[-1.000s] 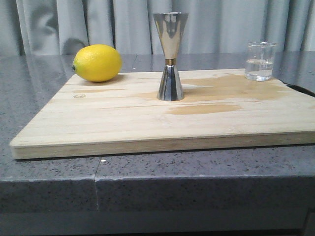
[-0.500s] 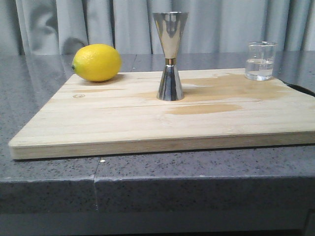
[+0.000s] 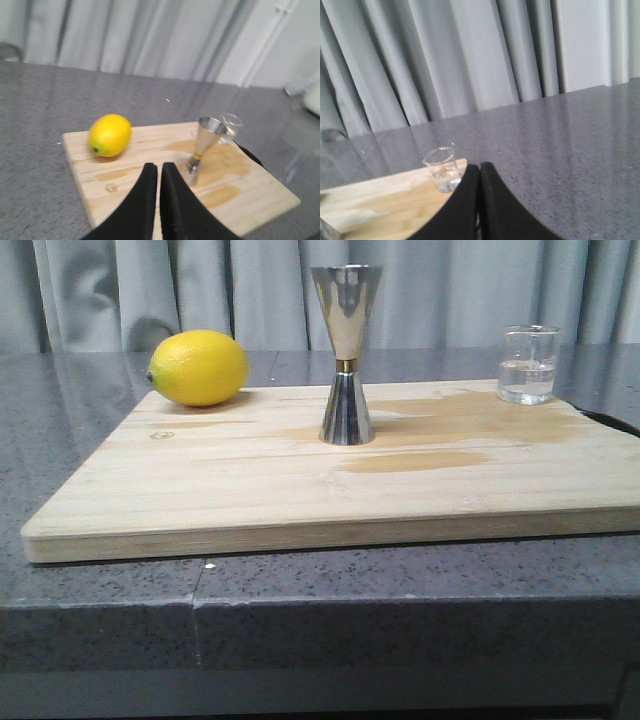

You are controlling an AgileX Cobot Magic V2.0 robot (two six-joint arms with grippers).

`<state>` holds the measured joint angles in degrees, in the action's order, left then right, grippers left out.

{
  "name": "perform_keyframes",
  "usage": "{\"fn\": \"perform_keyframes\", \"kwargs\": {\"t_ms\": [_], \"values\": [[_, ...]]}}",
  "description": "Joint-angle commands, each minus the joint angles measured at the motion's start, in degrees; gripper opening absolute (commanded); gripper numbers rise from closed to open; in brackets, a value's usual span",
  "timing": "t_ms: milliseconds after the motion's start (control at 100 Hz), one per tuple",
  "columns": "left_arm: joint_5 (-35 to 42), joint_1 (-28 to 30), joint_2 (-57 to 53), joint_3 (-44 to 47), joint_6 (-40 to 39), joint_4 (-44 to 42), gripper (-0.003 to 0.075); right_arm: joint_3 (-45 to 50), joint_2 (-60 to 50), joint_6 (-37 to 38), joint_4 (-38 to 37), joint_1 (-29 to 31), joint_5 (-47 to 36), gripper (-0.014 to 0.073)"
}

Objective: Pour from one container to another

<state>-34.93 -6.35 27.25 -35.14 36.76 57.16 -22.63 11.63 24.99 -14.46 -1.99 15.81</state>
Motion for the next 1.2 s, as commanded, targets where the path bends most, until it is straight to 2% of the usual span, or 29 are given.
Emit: {"fn": "perform_keyframes", "kwargs": {"t_ms": [0, 120, 190, 260, 290, 380, 450, 590, 750, 940, 1190], "values": [[-4.03, -0.34, 7.87, -7.04, 10.52, 8.26, -0.0019, -5.28, 6.77, -3.03, -1.72, 0.32, -0.77, -0.0049], [-8.06, -0.34, 16.80, -12.83, 19.74, 12.31, 0.0000, -7.41, 10.81, -3.03, -1.72, 0.32, -0.48, -0.0049], [-12.06, -0.34, 21.16, -15.09, 24.83, 15.01, 0.0071, -7.46, 11.61, -3.03, -1.72, 0.32, -1.16, -0.0049], [-16.55, -0.34, 25.10, -16.37, 30.38, 18.35, 0.0198, -7.46, 11.76, -3.03, -1.72, 0.32, -1.17, -0.0049], [-18.25, -0.34, 26.95, -16.48, 32.29, 19.80, 0.0276, -7.46, 11.76, -3.03, -1.72, 0.32, -1.17, -0.0049], [-19.82, -1.35, 31.04, -16.48, 38.14, 22.42, 0.0473, -7.46, 11.76, -3.03, -1.72, 0.32, -1.43, -0.0049], [-19.82, -2.92, 34.07, -16.48, 42.09, 23.68, 0.0549, -7.46, 11.76, -3.03, -1.72, 0.32, -1.65, -0.0049], [-18.88, -8.42, 40.15, -16.48, 51.20, 28.03, 0.0549, -7.46, 11.76, -3.03, -1.72, 0.32, -1.89, -0.0049], [-11.86, -16.55, 46.26, -16.48, 63.13, 34.97, 0.0549, -7.46, 11.76, -3.03, -1.72, 0.32, -1.89, -0.0049], [-5.89, -22.28, 53.22, -16.48, 77.25, 48.39, 0.0547, -7.46, 11.76, -3.03, -1.72, 0.32, -1.89, -0.0049], [-4.01, -23.54, 60.27, -17.07, 78.46, 48.38, 0.0547, -7.46, 11.76, -3.03, -1.72, 0.32, -1.89, -0.0049]]}}
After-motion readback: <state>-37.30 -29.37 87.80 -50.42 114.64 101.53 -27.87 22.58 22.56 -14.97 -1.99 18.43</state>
